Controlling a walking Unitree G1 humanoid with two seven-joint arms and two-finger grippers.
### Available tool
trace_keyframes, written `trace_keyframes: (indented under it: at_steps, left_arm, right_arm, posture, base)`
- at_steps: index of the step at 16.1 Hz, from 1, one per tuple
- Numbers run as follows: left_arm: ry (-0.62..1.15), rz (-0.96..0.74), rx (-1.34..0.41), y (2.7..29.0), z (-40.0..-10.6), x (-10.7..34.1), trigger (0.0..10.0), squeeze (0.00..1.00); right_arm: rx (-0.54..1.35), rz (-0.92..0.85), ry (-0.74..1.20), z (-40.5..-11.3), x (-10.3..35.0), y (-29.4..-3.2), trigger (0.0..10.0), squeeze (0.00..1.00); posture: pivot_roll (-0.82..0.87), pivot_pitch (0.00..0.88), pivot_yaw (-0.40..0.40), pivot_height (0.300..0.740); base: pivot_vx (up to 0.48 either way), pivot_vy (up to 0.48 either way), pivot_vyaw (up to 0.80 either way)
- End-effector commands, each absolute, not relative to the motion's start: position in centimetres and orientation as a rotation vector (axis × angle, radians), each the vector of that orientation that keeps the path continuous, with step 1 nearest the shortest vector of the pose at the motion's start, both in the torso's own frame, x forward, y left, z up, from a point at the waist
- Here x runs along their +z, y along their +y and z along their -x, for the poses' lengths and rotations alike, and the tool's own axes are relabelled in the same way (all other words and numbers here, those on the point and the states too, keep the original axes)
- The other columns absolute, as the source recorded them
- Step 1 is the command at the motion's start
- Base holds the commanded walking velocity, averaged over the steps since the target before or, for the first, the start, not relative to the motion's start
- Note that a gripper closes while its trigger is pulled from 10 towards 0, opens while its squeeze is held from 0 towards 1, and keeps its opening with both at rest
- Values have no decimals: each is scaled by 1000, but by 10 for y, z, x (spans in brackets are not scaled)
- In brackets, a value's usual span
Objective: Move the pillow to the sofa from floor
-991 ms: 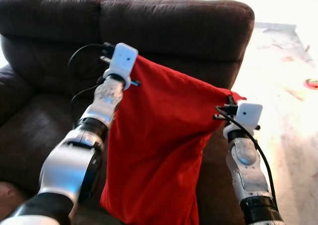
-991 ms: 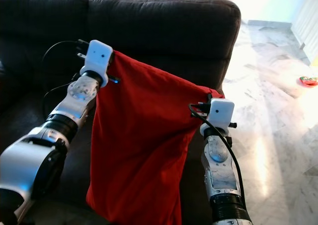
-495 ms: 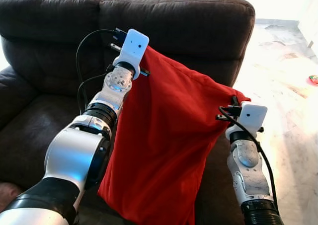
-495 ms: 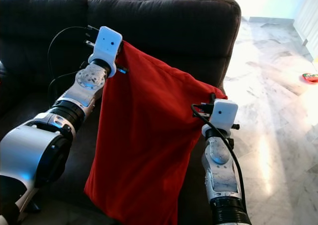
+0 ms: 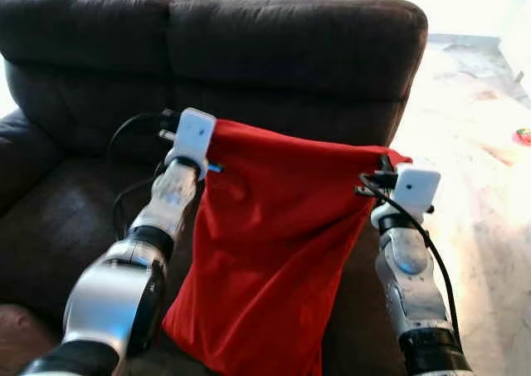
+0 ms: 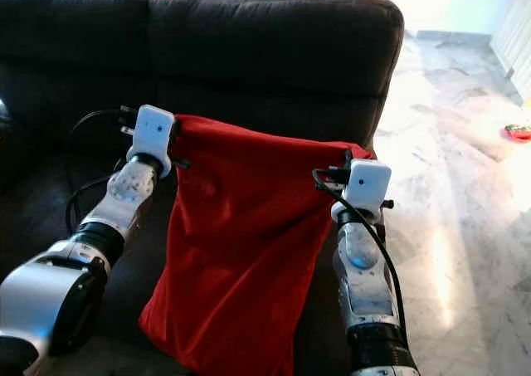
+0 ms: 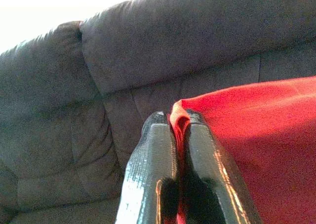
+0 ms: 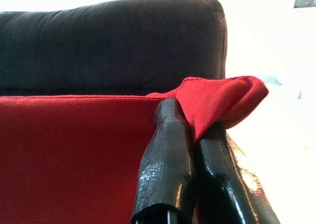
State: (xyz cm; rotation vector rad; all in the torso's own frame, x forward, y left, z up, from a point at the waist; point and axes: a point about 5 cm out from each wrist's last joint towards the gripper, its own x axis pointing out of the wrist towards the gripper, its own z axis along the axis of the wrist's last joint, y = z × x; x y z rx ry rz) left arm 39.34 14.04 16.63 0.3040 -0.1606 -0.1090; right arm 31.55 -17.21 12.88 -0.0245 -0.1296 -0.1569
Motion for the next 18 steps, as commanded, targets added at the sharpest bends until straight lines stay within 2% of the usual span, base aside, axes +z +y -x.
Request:
trace_keyframes:
  at_steps: [1,4,5,6,7,8,9,10,15,16,18]
  left_arm:
    - [-203,-289,-74,150,-392,172,10000,0]
    - [-217,-283,-42,159,-387,169,10000,0]
    - [-209,-281,-31,163,-383,163,10000,157]
    - [-206,-276,-24,164,-382,161,10000,624]
    - [-205,-273,-25,165,-378,156,10000,1000]
    - [-206,-281,-29,164,-376,154,10000,1000]
    - [-203,-273,-30,163,-374,153,10000,1000]
    - [-202,-272,-30,162,-373,152,10000,1000]
    - [-222,-267,-31,156,-369,155,10000,1000]
    - [-225,-265,-30,155,-368,155,10000,1000]
    - [-217,-264,-26,153,-366,152,10000,1000]
  right_arm:
    - [-156,22,-144,-317,132,-172,10000,0]
    - [-139,33,-138,-318,130,-170,10000,0]
    - [-126,36,-130,-318,128,-167,10000,0]
    - [-123,36,-128,-318,127,-166,10000,0]
    - [-116,33,-126,-318,127,-164,10000,0]
    - [-112,29,-126,-318,127,-164,10000,0]
    - [-110,28,-127,-318,127,-163,10000,690]
    - [-106,26,-127,-319,127,-163,10000,1000]
    - [-108,34,-133,-322,129,-163,10000,1000]
    - [-117,54,-129,-322,129,-165,10000,0]
    - [-121,55,-126,-322,127,-166,10000,0]
  posture:
    - [-16,0,9,740]
    - [-10,0,6,740]
    - [-7,0,4,740]
    - [-6,0,4,740]
    - [-5,0,2,740]
    - [-5,0,1,740]
    - [-4,0,0,740]
    - [-2,0,-2,740]
    - [2,0,-5,740]
    - [2,0,-5,740]
    - [2,0,-6,740]
  base:
    - [0,0,0]
    - [0,0,0]
    - [0,0,0]
    - [0,0,0]
    - [0,0,0]
    - [0,0,0]
    - [0,0,0]
    - [0,0,0]
    - [0,0,0]
    - [0,0,0]
    - [0,0,0]
